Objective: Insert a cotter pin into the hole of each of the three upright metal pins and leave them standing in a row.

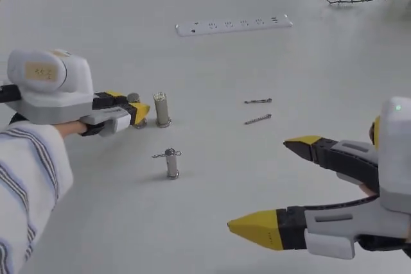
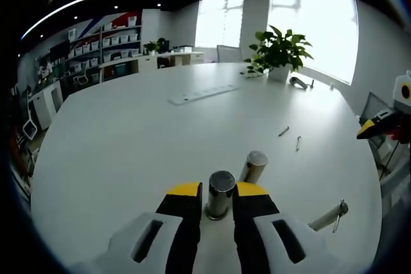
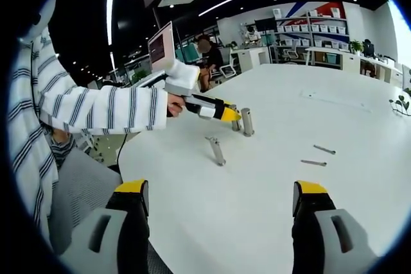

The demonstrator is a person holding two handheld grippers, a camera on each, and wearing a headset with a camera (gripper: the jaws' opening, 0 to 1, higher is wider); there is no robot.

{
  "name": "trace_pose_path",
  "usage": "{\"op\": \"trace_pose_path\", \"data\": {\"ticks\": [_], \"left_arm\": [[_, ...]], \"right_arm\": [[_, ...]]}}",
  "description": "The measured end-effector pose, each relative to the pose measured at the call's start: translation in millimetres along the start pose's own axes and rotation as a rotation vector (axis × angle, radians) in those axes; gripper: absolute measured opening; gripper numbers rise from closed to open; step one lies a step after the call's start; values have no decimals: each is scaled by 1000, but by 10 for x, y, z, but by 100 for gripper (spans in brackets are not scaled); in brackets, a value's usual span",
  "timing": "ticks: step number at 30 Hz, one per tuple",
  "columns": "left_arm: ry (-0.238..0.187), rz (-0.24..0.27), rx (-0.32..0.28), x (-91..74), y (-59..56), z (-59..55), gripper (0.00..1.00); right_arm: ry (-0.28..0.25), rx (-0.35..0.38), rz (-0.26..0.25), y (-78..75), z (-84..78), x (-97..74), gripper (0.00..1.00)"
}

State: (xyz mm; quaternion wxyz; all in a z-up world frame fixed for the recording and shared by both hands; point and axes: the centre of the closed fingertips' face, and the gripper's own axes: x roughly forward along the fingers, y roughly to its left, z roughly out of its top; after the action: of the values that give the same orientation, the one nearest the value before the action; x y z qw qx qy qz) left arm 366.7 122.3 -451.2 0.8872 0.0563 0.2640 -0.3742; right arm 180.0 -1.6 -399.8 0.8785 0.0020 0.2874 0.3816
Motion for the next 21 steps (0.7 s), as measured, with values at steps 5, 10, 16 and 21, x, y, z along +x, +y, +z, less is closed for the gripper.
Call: {"op": "trace_pose_path", "data": {"ticks": [5, 10, 16, 21], "left_arm": [[-12, 5, 28, -6, 1, 23, 10], [-16, 19, -7, -30, 31, 31, 10], [6, 36, 31, -87, 17, 9, 9], [10, 34, 53, -131, -6, 13, 9]], "right_arm": [[-2, 9, 0, 1, -13, -9, 92], [-6, 10, -2, -2, -4, -15, 91], [-8, 5, -6, -11, 10, -28, 91], [-12, 1, -7, -2, 28, -31, 91]]}}
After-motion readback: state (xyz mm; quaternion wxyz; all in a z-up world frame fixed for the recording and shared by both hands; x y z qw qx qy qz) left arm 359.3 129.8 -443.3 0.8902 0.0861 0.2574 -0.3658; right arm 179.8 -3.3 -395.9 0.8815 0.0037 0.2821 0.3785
